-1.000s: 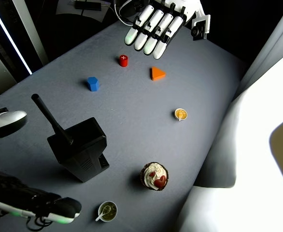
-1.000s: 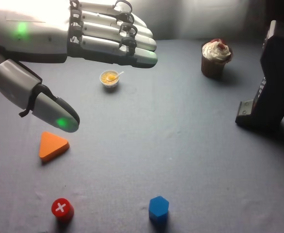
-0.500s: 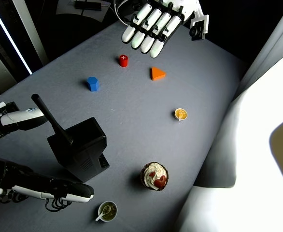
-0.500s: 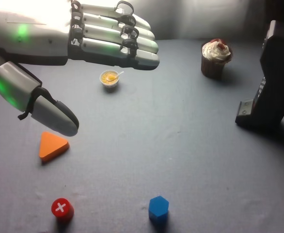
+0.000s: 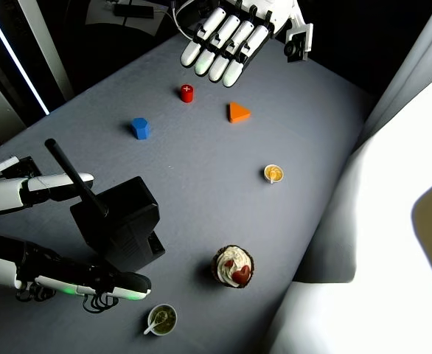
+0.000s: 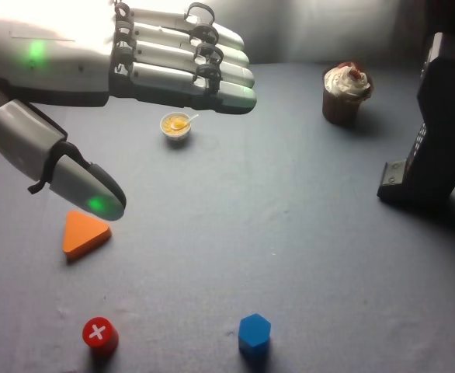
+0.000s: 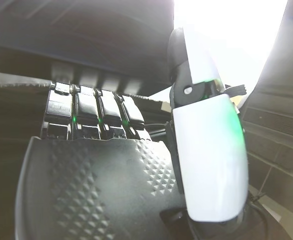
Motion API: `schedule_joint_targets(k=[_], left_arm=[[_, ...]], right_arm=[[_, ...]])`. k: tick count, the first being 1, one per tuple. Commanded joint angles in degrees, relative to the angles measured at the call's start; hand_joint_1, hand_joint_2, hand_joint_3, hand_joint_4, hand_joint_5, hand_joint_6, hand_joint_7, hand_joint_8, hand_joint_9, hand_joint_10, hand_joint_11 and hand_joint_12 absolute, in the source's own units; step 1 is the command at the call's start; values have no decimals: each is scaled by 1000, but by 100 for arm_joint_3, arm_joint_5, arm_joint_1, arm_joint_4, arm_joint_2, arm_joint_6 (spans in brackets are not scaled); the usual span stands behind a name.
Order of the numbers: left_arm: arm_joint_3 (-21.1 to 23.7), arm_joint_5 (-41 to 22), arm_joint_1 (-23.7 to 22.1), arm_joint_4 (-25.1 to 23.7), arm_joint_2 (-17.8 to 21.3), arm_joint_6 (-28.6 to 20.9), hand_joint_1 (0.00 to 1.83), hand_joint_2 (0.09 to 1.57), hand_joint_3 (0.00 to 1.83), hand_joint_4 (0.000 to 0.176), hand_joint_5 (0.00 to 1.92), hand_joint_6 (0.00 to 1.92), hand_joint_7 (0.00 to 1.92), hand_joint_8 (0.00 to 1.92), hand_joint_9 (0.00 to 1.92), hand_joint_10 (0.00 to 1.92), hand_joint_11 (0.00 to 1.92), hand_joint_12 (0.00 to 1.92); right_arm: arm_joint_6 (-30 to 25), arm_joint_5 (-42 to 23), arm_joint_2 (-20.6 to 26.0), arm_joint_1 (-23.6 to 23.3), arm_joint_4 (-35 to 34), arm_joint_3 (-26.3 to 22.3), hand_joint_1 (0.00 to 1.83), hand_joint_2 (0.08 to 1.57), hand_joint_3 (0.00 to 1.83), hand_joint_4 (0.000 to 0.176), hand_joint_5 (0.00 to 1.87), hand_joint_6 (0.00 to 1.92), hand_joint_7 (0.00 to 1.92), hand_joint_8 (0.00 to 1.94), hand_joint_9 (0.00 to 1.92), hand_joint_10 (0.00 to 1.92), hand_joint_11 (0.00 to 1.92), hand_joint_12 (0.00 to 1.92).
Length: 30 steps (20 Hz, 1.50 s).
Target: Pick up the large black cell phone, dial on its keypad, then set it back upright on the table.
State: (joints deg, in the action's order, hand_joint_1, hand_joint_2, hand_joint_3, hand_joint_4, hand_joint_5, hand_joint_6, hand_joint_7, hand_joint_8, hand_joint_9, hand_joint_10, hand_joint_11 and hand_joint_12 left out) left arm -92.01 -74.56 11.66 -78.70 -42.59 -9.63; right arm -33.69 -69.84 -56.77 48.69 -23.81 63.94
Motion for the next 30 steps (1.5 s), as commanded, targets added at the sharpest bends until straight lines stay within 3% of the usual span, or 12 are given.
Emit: schedule_joint_targets(k=[1,11,14,17,19,20,21,23,24,25,28,30], left_arm=[[20,-272,-122,600,51,-24,0,1053,0,0,104,2,121,2,108,2,0,289],[29,-276,-122,586,52,-24,0,1055,0,0,101,0,108,2,97,0,0,243],[37,-276,-122,584,53,-26,0,1051,0,0,77,2,79,1,76,3,0,183],[43,-274,-122,582,53,-26,0,1051,0,0,95,1,99,2,92,3,0,244],[48,-271,-122,581,53,-26,0,1054,2,0,111,5,107,3,100,3,0,270],[52,-268,-122,580,53,-26,0,1058,2,0,106,2,95,3,88,2,0,235],[55,-268,-122,580,53,-25,0,1059,2,0,97,1,85,1,78,1,0,201],[57,-266,-122,580,54,-24,0,1059,1,0,91,0,79,0,76,1,0,193],[57,-269,-122,575,54,-24,0,1061,2,0,99,2,82,1,80,2,0,207],[57,-273,-122,567,54,-24,0,1061,1,0,102,3,82,1,77,1,0,208],[71,-341,-122,497,56,-44,0,1062,1,0,94,2,79,1,79,0,0,189],[104,-412,-125,416,58,-44,0,1065,1,0,88,1,81,2,78,0,0,209]], right_arm=[[-51,-630,43,-84,19,41,1099,1112,27,0,0,0,0,0,0,0,0,0],[-51,-417,-154,-259,67,332,1143,1051,0,0,70,5,35,2,7,0,60,44],[-51,-335,-220,-331,119,387,1175,1114,0,0,351,9,340,15,332,20,31,793],[-51,-277,-279,-389,142,440,1201,1158,4,0,429,4,453,8,461,16,67,961],[-51,-254,-333,-393,146,502,1363,1115,0,0,627,16,683,19,762,58,419,1002],[-52,-247,-360,-393,146,533,1662,1064,0,0,792,49,873,55,898,731,704,1467],[-52,-245,-381,-397,147,556,1521,1135,1,0,714,960,811,901,928,1010,800,1571],[-52,-242,-415,-422,147,586,1497,1109,0,0,886,896,863,998,972,1009,901,1504],[-52,-245,-415,-426,147,565,1497,1066,0,0,1044,644,975,893,1045,948,968,1460],[-51,-250,-411,-432,147,539,1489,1122,2,0,880,888,856,1023,939,1093,842,1564],[-51,-335,-344,-439,213,427,1485,1150,0,0,815,1009,807,1073,881,1176,780,1627],[-51,-432,-312,-439,330,389,1493,1088,0,0,982,739,937,942,982,1061,934,1506]])
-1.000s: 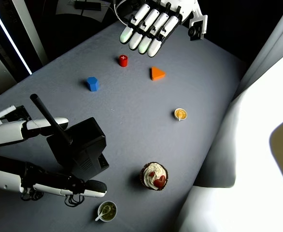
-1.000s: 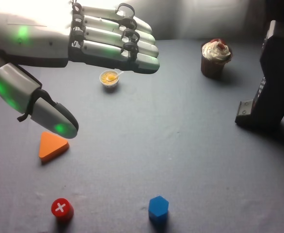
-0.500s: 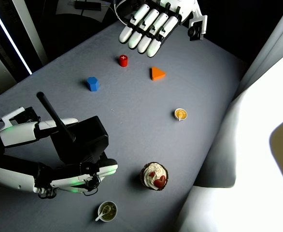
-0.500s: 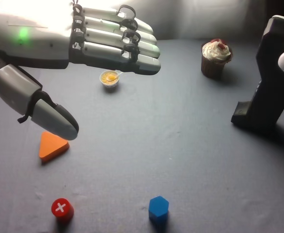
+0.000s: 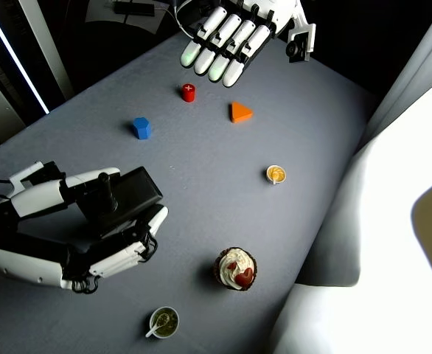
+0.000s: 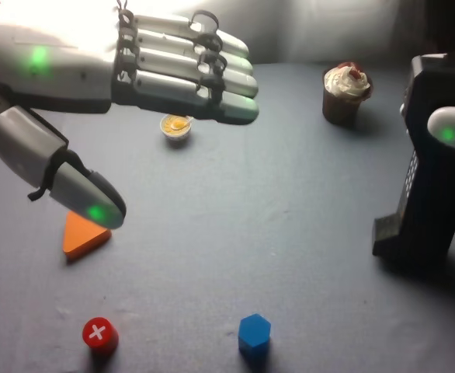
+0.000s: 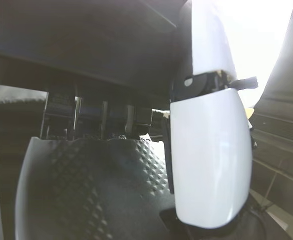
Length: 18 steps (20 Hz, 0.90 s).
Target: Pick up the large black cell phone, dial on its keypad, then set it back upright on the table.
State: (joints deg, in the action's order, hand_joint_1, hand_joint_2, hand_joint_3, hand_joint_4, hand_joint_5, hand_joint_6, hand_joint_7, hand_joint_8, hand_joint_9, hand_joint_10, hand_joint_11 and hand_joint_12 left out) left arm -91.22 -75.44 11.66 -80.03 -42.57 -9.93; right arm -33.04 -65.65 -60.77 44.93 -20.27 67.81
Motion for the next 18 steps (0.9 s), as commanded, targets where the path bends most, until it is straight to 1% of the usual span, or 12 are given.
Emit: schedule_joint_targets(k=[1,2,3,4,7,8,9,10,12,15,17,18], left_arm=[[27,-344,-127,530,58,-14,0,1065,1,0,88,1,81,2,78,0,0,209],[26,-366,-127,510,61,-14,0,1070,3,0,89,1,85,3,77,0,0,211],[26,-386,-126,491,63,-17,0,1072,3,0,86,0,83,1,77,0,0,190],[30,-398,-127,485,63,-23,0,1071,2,0,85,0,83,1,78,0,0,187],[47,-419,-171,497,62,-119,0,1071,1,0,91,1,89,2,87,2,0,235],[47,-476,-177,529,61,-173,0,1075,1,0,123,5,119,6,117,7,0,331],[47,-475,-170,552,63,-182,0,1075,1,0,123,5,119,6,117,7,0,331],[40,-375,-170,575,63,-198,0,1125,20,0,106,5,97,5,93,3,0,280],[49,-403,-173,605,60,-228,0,1195,15,0,90,1,84,1,71,1,0,201],[210,-323,-189,498,77,-609,206,1245,8,0,98,1,94,2,94,5,0,237],[344,-215,-149,526,115,-615,437,1249,2,0,129,9,126,11,119,11,0,231],[373,-187,-127,622,114,-567,540,1253,1,0,154,9,165,13,154,15,0,295]], right_arm=[[-116,-880,91,-63,2,-12,1493,1088,0,0,982,739,937,942,982,1061,934,1506],[-116,-889,91,-63,33,-40,1491,1101,0,0,927,853,904,963,961,1085,924,1505],[-116,-891,91,-63,67,-73,1494,1087,0,0,918,856,955,904,1013,997,950,1470],[-116,-924,150,-63,135,-108,1493,1095,1,0,857,890,954,931,1002,1012,953,1477],[-28,-1236,293,-63,386,-92,1492,1103,0,0,880,826,927,985,953,1106,956,1484],[16,-1294,343,-63,393,-94,1484,1154,0,0,808,1026,787,1084,864,1199,800,1593],[68,-1325,363,-63,392,-91,1484,1154,0,0,808,1026,787,1084,864,1199,800,1593],[135,-1397,377,-63,392,-88,1487,1139,0,0,826,1002,831,1008,916,1129,795,1587],[324,-1538,410,-63,414,-86,1488,1132,0,0,836,990,826,1004,935,1100,826,1554],[499,-1705,447,-149,399,-91,1487,1136,0,0,808,993,828,1015,932,1118,829,1564],[836,-1736,452,-281,214,-137,1494,1081,0,0,963,780,947,893,1031,995,942,1487],[1049,-1801,426,-343,134,-133,1495,1077,1,0,963,796,959,867,1047,968,949,1473]])
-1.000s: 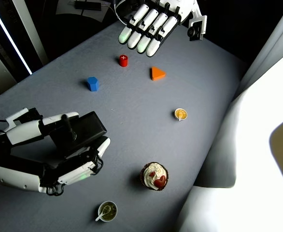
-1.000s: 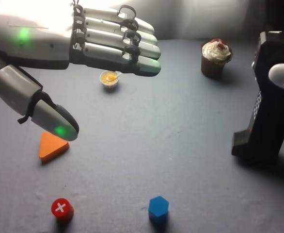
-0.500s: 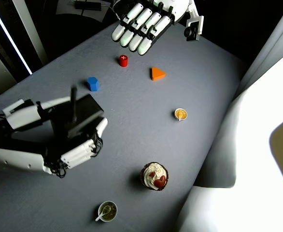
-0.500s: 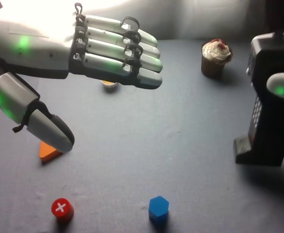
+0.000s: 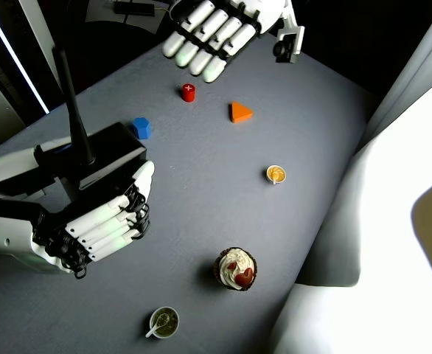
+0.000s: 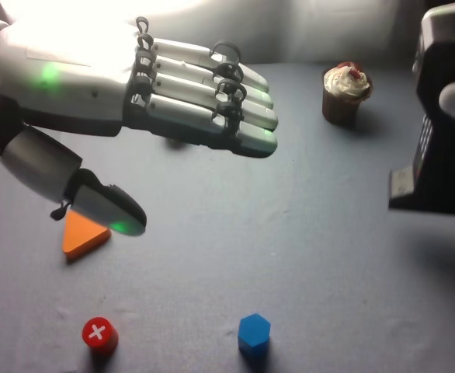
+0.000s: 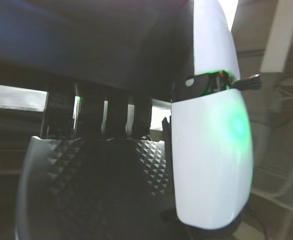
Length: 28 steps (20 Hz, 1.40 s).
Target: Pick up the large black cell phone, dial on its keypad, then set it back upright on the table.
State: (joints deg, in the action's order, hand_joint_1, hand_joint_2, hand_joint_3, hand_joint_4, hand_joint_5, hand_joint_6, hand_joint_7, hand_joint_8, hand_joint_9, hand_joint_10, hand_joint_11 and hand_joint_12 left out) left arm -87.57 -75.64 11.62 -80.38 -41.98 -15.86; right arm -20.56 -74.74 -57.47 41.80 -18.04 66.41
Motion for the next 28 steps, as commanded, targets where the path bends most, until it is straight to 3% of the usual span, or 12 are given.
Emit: schedule_joint_targets(k=[1,3,4,5,8,9,10,11,15,17,19,28], left_arm=[[59,-40,-111,609,56,29,592,1251,0,1,165,6,199,13,186,17,0,370],[83,194,-113,523,47,39,455,1417,25,25,205,4,349,18,352,39,0,723],[82,322,-112,528,38,66,587,1381,4,25,226,3,478,24,530,111,33,1088],[89,443,-111,508,28,86,855,1228,3,26,247,0,666,15,689,434,210,1355],[111,658,-111,353,-32,-2,1133,1125,0,31,254,0,940,72,634,1350,397,1818],[176,797,-111,377,-42,-1,1286,1137,52,36,241,4,857,997,575,1617,450,1900],[242,910,-110,351,-36,-1,1301,1211,30,43,223,1,744,1348,631,1823,505,1917],[344,1108,-110,291,-20,-6,1309,1230,21,60,218,0,724,1437,700,1901,593,1920],[705,1789,-54,360,52,4,1344,1183,0,76,177,1,834,1322,840,1853,687,1921],[850,2021,-42,364,81,37,1315,1243,19,65,96,4,705,1522,842,1918,703,1921],[1068,2335,-43,348,110,113,1314,1246,22,64,80,2,696,1533,866,1921,779,1921],[1394,3651,-48,694,135,546,1316,1246,16,75,60,1,696,1514,739,1921,643,1921]], right_arm=[[80,-948,24,-130,-145,19,1497,1070,0,0,982,751,983,834,1061,950,963,1458],[292,-965,-57,-265,-147,17,1496,1077,0,0,966,732,972,869,1043,986,951,1489],[381,-963,-117,-347,-137,13,1495,1078,0,0,987,698,965,883,1033,1005,939,1506],[463,-963,-177,-428,-124,11,1496,1073,0,0,1016,634,976,867,1036,1011,956,1490],[623,-924,-357,-631,-2,10,1496,1066,2,0,1016,687,959,860,1064,951,981,1436],[624,-856,-399,-713,53,-22,1497,1067,1,0,996,704,963,865,1066,947,988,1429],[624,-804,-413,-759,75,-50,1497,1071,0,0,974,714,961,889,1058,958,989,1431],[624,-770,-428,-800,113,-77,1497,1071,0,0,976,715,966,888,1046,975,997,1421],[633,-671,-446,-874,132,-190,1495,1073,0,0,1013,674,982,854,1030,1000,952,1485],[633,-602,-446,-942,132,-219,1494,1077,0,0,1029,632,973,880,1000,1046,950,1494],[632,-530,-458,-1051,132,-241,1496,1062,0,0,1078,555,1006,825,1032,992,967,1464],[632,-474,-503,-1198,273,-384,1496,1060,0,0,1088,577,1008,784,1034,989,967,1453]])
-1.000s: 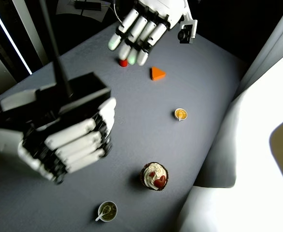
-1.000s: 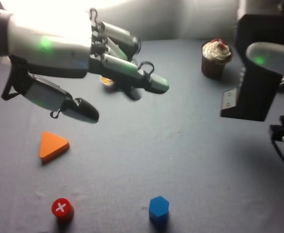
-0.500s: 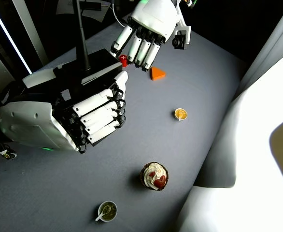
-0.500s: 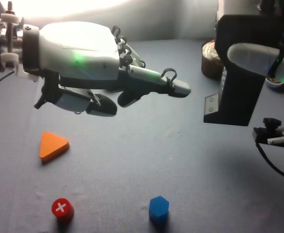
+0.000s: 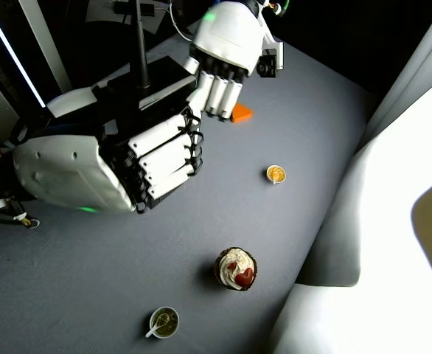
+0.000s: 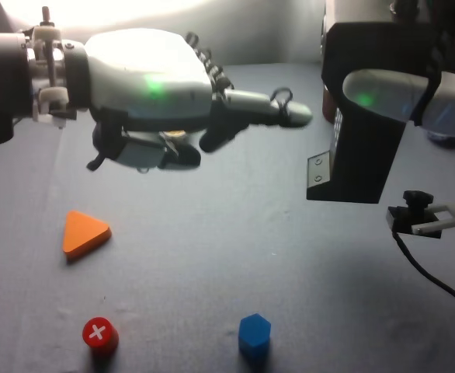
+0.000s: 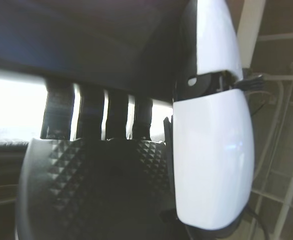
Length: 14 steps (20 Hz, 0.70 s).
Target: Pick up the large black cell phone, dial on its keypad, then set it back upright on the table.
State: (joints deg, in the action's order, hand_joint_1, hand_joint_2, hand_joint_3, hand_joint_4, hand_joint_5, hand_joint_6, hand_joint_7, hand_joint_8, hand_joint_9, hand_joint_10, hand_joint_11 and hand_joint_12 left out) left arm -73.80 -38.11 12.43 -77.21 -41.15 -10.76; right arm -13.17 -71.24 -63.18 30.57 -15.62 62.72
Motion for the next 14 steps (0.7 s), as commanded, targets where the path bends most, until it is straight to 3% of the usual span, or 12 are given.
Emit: schedule_joint_targets(k=[1,4,6,10,11,14], left_arm=[[17,14,-108,569,51,210,1311,1254,18,73,54,1,683,1532,738,1921,646,1921],[16,238,-94,870,33,488,1316,1247,11,68,63,2,698,1508,720,1921,669,1921],[40,266,-93,935,9,544,1312,1258,11,66,52,1,682,1533,732,1921,677,1921],[247,370,-98,988,19,599,1318,1243,1,74,53,3,711,1492,711,1921,648,1921],[315,408,-108,1017,26,624,1317,1245,2,71,56,3,708,1497,724,1921,647,1921],[534,504,-171,1046,34,633,1315,1254,6,69,56,5,692,1518,785,1921,697,1921]], right_arm=[[-106,-824,68,-86,30,-39,1496,1064,3,0,1027,677,1007,788,1031,993,971,1447],[-106,-824,68,-123,29,-90,1494,1077,0,0,1008,676,984,860,1004,1032,946,1485],[-106,-824,58,-124,28,-97,1496,1067,0,0,1045,640,1015,803,1021,1000,944,1479],[-106,-825,32,-133,26,-83,1494,1073,1,0,1051,585,997,846,1001,1051,934,1510],[-106,-826,30,-133,25,-77,1486,1135,2,0,875,859,844,1030,878,1200,829,1582],[-106,-826,23,-137,18,-50,1493,1079,0,0,1039,623,952,902,987,1067,952,1485]])
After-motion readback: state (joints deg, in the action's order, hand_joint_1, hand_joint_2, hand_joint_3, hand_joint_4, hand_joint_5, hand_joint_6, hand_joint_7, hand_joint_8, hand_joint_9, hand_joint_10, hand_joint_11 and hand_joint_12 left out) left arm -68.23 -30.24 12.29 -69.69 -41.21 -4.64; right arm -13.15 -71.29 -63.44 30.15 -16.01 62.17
